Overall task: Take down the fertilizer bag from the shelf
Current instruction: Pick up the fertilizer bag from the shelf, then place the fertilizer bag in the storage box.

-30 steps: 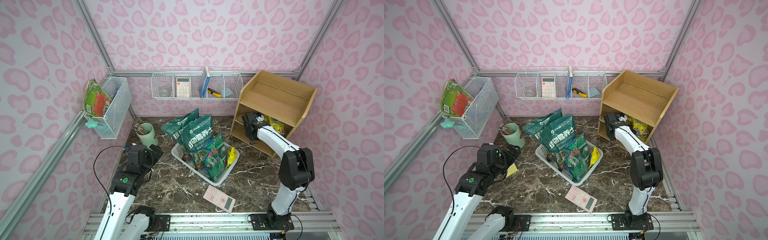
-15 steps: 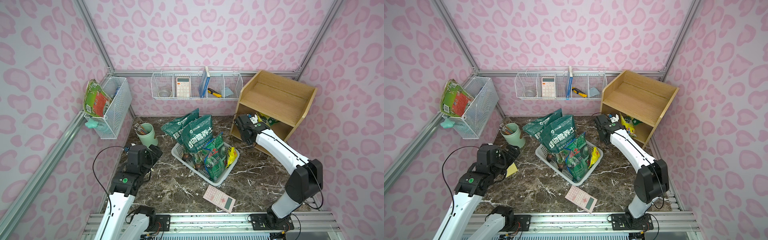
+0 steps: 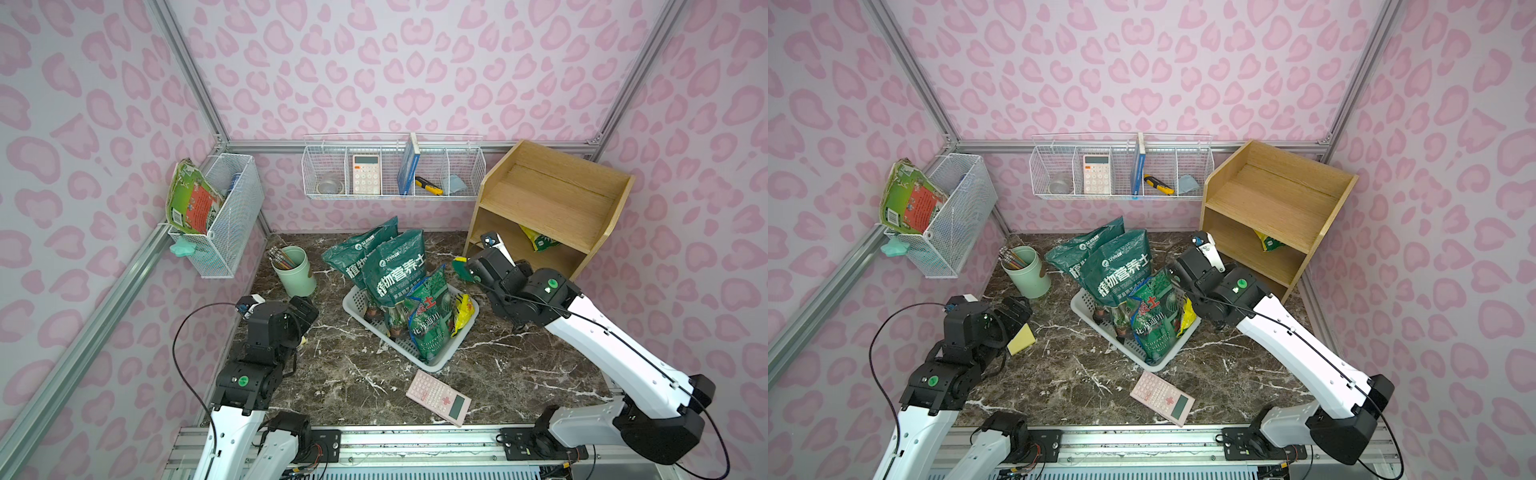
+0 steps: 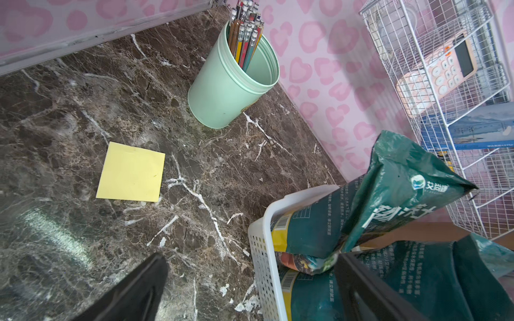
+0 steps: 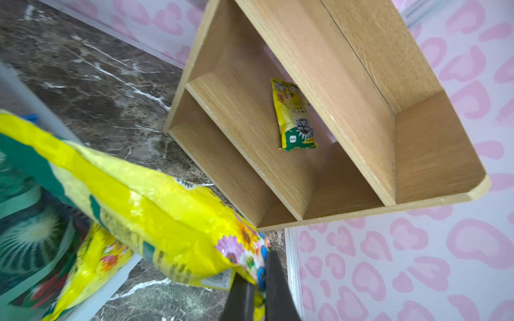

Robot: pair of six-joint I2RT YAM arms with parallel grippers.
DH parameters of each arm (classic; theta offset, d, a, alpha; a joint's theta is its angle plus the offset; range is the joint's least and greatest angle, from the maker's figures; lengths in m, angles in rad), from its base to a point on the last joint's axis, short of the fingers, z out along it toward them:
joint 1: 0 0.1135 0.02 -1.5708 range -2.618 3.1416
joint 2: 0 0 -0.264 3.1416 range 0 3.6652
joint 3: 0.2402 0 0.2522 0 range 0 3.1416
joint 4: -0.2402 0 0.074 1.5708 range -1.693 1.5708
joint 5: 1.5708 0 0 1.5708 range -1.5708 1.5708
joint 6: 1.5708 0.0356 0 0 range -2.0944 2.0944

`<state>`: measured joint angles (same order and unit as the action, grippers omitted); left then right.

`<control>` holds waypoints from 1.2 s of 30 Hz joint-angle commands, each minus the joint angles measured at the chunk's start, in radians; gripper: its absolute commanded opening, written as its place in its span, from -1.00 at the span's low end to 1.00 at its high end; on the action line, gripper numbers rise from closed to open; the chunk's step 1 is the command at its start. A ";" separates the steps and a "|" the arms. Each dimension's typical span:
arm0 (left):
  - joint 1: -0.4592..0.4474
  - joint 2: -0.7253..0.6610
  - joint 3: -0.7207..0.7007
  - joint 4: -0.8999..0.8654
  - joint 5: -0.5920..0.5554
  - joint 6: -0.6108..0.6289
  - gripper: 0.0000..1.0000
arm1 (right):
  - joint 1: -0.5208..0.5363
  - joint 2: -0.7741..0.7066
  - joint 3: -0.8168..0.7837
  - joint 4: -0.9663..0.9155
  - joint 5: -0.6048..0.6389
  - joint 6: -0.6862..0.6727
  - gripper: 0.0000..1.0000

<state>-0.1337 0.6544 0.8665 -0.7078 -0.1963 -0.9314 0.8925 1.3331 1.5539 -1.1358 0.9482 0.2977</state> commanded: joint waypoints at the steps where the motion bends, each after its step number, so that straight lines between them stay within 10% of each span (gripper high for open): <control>1: 0.002 -0.001 0.001 -0.007 -0.015 0.022 0.98 | 0.113 -0.014 -0.013 -0.042 0.079 0.000 -1.00; 12: 0.002 0.016 0.008 -0.012 -0.006 0.022 0.98 | 0.414 0.053 -0.118 -0.179 0.374 0.036 -1.00; 18: 0.002 0.010 0.008 -0.006 -0.002 0.019 0.98 | 0.466 -0.021 -0.375 0.012 0.482 -0.184 -1.00; 36: 0.002 0.008 0.008 -0.009 -0.004 0.020 0.98 | 0.460 0.023 -0.417 0.372 0.366 -0.550 -1.00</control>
<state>-0.1337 0.6659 0.8692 -0.7078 -0.1986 -0.9169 1.3636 1.3624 1.1313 -0.7956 1.2869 -0.2146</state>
